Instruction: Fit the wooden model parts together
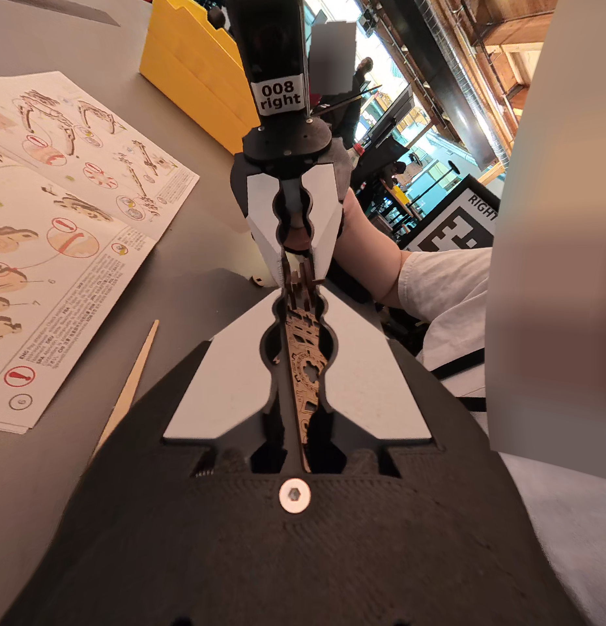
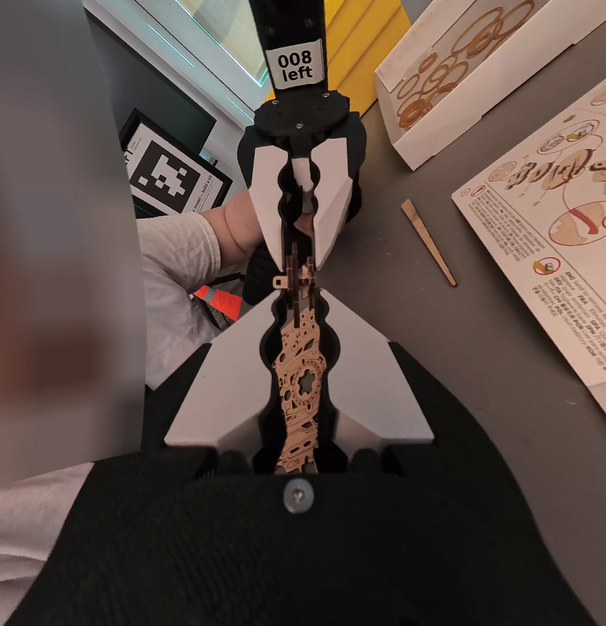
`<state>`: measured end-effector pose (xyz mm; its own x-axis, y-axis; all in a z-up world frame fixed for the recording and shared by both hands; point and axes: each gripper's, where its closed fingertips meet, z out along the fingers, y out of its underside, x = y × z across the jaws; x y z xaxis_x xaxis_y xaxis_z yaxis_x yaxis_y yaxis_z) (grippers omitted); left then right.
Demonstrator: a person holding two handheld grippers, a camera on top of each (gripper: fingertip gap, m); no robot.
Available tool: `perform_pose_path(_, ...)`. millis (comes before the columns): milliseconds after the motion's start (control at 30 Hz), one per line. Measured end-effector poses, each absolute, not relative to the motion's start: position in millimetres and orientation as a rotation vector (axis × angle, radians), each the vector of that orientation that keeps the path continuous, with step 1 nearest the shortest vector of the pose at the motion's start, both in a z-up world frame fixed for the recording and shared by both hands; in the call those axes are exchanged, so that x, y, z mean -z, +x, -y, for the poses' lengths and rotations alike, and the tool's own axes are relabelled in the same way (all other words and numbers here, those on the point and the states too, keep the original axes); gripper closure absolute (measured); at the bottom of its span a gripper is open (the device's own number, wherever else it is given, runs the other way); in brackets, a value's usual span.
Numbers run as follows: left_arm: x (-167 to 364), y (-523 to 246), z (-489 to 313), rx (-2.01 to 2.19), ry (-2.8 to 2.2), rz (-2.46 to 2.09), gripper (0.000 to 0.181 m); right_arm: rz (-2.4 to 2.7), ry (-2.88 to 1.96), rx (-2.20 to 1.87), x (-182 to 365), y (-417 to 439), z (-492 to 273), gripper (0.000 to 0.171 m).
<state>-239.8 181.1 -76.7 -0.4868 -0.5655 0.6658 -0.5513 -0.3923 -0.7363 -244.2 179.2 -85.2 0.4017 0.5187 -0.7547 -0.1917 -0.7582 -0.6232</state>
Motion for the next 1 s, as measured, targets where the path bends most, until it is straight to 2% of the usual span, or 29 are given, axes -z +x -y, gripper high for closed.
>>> perform_pose_path(200, 73.9, -240.4, -180.9, 2.044, -1.53, -1.738, 0.167, 0.322, -2.007, -1.342, 83.1, -243.7, -179.5, 0.157)
perform_pose_path(300, 64.2, -240.2, -185.4, 2.147, -1.53, -1.66, 0.153, 0.29, -1.994, -1.359, 81.7, -241.4, -181.3, 0.157)
perform_pose_path(567, 71.2, -237.8, -189.5, 2.107, -1.564, -1.662, 0.15, 0.274, -2.002, -1.376, 84.8, -240.7, -181.5, 0.157)
perform_pose_path(767, 86.4, -239.3, -181.2, 1.992, -1.575, -1.782, 0.168, 0.299, -2.054, -1.356, 95.9, -245.2, -180.1, 0.156)
perform_pose_path(1000, 92.1, -239.5, -181.7, 1.938, -1.585, -1.818, 0.168, 0.303, -2.078, -1.332, 101.3, -244.5, -181.0, 0.157)
